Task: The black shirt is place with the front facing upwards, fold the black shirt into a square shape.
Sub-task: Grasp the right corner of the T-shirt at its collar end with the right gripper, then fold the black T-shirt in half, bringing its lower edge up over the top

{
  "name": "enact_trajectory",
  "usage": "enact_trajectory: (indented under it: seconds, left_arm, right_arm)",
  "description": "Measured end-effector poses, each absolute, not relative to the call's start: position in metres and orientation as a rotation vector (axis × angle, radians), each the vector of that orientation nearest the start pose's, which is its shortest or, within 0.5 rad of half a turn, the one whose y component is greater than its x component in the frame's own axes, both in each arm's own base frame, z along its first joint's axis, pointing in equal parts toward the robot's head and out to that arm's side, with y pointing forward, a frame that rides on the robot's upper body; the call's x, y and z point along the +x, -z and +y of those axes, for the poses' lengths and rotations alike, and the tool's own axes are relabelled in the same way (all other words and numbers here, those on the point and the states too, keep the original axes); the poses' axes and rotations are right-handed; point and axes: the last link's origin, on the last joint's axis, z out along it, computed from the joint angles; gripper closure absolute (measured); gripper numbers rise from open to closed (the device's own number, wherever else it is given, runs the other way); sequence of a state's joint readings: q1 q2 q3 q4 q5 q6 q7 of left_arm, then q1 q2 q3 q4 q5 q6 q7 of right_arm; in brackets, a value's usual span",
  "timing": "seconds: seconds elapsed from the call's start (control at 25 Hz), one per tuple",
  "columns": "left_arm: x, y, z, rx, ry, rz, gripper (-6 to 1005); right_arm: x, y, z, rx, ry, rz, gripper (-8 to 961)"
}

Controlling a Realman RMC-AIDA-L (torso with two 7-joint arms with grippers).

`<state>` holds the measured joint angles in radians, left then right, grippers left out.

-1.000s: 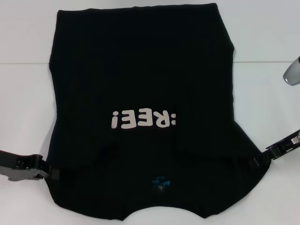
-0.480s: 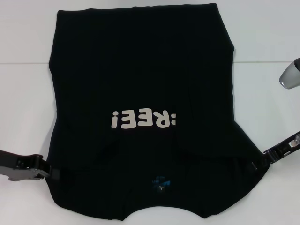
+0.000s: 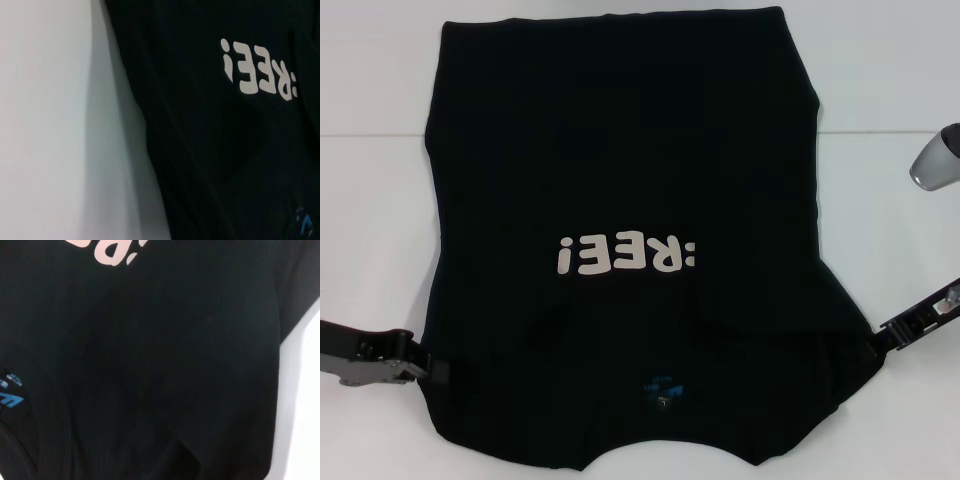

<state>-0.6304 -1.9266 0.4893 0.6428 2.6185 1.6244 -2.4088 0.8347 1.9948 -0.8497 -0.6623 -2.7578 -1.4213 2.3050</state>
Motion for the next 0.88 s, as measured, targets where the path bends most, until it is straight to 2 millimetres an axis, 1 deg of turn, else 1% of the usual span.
enact_trajectory:
  seconds: [0.24, 0.32, 0.64, 0.76, 0.88]
  left_arm:
    - [-0.325, -0.055, 0.329, -2.206, 0.104, -2.005, 976]
    - [-0.325, -0.055, 0.329, -2.21, 0.106, -2.0, 977]
    - [-0.324, -0.055, 0.329, -2.22, 0.117, -1.995, 978]
    - [-0.323, -0.055, 0.328, -2.231, 0.137, -2.002, 978]
    - [-0.322, -0.057, 0.328, -2.244, 0.171, -2.009, 978]
  right_arm:
    - [0.265, -0.011, 0.389, -2.511, 0.471, 1.301, 688]
    - [0.265, -0.012, 0.39, -2.51, 0.47, 1.298, 889]
    - [0.263, -0.013, 0.39, -2.519, 0.459, 1.293, 909]
    - [0.262, -0.018, 0.392, -2.533, 0.437, 1.284, 916]
    - [0.255, -0.025, 0.393, -2.575, 0.374, 1.275, 915]
